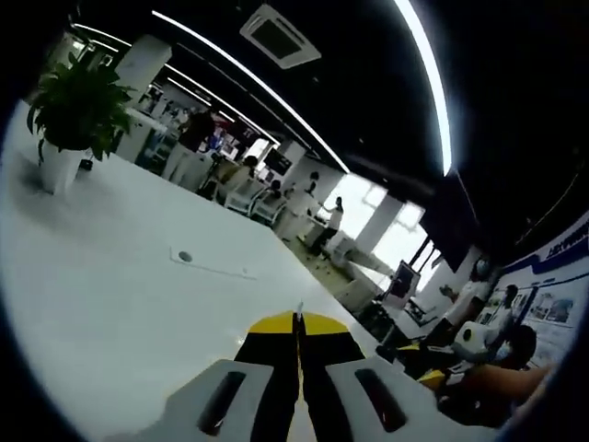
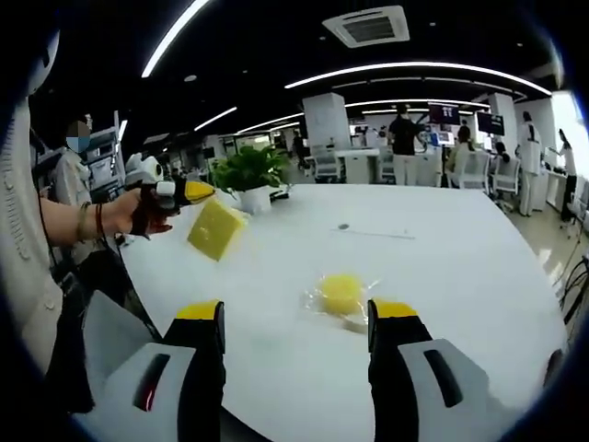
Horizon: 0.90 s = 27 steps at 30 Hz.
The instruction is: Compare the silicone blocks by pressing each to a similar depth, holding the contact briefly, and releasing to observe deformation and rebound differences across the visible hardness samples.
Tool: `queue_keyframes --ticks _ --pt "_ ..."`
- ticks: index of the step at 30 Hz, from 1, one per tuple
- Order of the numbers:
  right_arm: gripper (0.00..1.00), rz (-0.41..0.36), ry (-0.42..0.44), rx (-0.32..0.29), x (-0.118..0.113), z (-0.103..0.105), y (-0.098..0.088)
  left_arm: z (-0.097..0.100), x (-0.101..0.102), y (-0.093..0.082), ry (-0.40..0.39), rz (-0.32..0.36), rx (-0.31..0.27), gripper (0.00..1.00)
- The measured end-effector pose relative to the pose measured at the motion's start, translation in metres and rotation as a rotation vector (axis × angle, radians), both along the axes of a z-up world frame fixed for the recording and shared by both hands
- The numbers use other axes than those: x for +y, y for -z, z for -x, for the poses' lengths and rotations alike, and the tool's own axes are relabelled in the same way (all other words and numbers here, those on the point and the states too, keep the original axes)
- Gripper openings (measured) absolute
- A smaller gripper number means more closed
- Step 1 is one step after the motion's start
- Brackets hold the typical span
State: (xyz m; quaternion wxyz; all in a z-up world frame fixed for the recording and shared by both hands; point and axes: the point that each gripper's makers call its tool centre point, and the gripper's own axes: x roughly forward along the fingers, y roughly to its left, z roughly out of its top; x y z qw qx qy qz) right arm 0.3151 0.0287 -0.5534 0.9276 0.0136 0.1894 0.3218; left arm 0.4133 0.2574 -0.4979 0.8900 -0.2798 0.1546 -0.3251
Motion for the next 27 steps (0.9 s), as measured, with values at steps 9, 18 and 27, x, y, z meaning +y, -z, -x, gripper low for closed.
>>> queue_keyframes --ticks 9,18,27 --pt "0.59 -0.002 -0.029 -0.001 0.001 -0.009 0.000 0.003 -0.012 -0.010 0.058 -0.066 -0.045 0.00" --pt "0.60 0.014 -0.077 -0.027 0.006 -0.029 -0.011 -0.002 -0.020 -0.017 0.089 -0.100 -0.068 0.00" --pt "0.61 0.047 -0.166 -0.055 0.019 -0.049 -0.024 -0.010 -0.026 -0.019 0.110 -0.119 -0.084 0.00"
